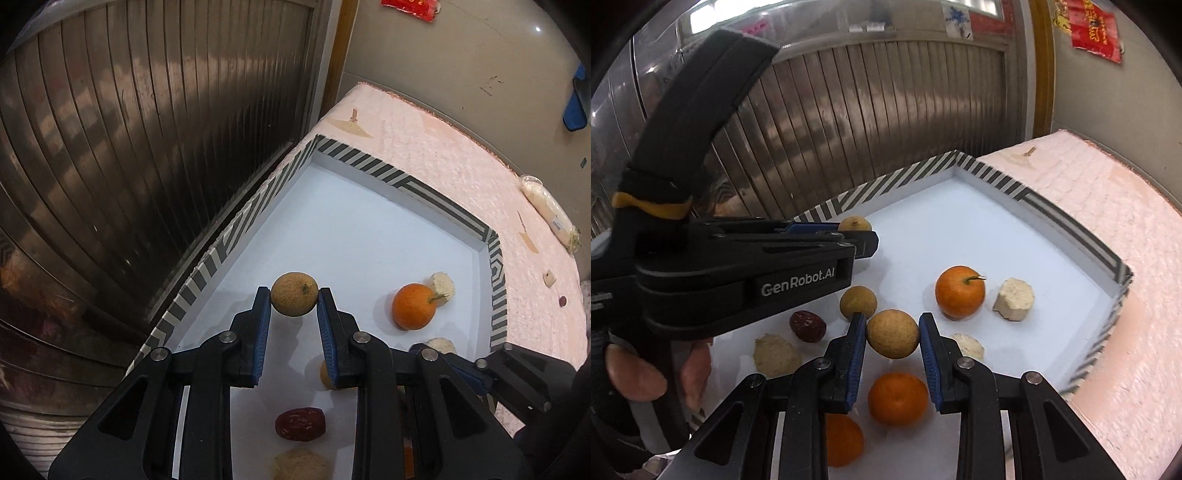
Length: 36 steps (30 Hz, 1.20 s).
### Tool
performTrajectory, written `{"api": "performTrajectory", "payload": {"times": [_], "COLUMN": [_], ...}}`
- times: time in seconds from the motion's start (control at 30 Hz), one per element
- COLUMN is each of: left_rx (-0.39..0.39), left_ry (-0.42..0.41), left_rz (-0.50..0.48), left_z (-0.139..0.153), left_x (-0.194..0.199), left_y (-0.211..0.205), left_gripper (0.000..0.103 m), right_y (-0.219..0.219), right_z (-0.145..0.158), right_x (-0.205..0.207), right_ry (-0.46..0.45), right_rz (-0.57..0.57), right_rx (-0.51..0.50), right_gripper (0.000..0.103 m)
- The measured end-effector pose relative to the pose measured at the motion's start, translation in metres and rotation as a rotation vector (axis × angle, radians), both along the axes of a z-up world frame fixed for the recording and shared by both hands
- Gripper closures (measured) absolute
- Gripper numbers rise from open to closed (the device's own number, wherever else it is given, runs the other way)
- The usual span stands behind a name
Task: Organize fruits
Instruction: 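Carry both brown round fruits into the striped tray and open both grippers, then move both open grippers back to the bed toward the red date and slice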
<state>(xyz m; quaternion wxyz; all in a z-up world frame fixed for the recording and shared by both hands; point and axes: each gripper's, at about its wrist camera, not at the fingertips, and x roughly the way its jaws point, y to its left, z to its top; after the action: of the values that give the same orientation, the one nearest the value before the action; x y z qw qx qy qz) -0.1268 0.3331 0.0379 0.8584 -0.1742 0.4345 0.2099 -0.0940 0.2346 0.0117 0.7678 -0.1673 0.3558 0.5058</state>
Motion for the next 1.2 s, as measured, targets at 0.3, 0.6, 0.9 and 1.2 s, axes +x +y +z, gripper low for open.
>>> {"api": "performTrajectory", "payload": {"times": [0.3,0.6,0.9,1.2], "left_rx": [-0.020,-0.007,0.024,0.048], "left_ry": [0.034,0.012,-0.060,-0.059], "left_rz": [0.006,0.012,-0.084,-0.259], "left_z": [-0.008,0.002,0.031,0.038], "left_x": [0.004,0.000,0.008,0.042], "left_y": [0.003,-0.008,-0.062,-0.142], "left_gripper": [0.075,0.048,0.048,0.047], "right_y": [0.011,-0.019,-0.082,-0.174], "right_z": [-0.013,0.009,0.023,0.022], "right_x": [-0.002,-0.010,-0.001,0.032], "right_ry": [-0.016,-0.034,-0.034,-0.035], "right_rz": [0.015,-0.015,-0.133,-0.322], "right_rx": [-0.031,0.042,0.086,0.079], "right_gripper": [0.075,0.069,0.068,0.068]}}
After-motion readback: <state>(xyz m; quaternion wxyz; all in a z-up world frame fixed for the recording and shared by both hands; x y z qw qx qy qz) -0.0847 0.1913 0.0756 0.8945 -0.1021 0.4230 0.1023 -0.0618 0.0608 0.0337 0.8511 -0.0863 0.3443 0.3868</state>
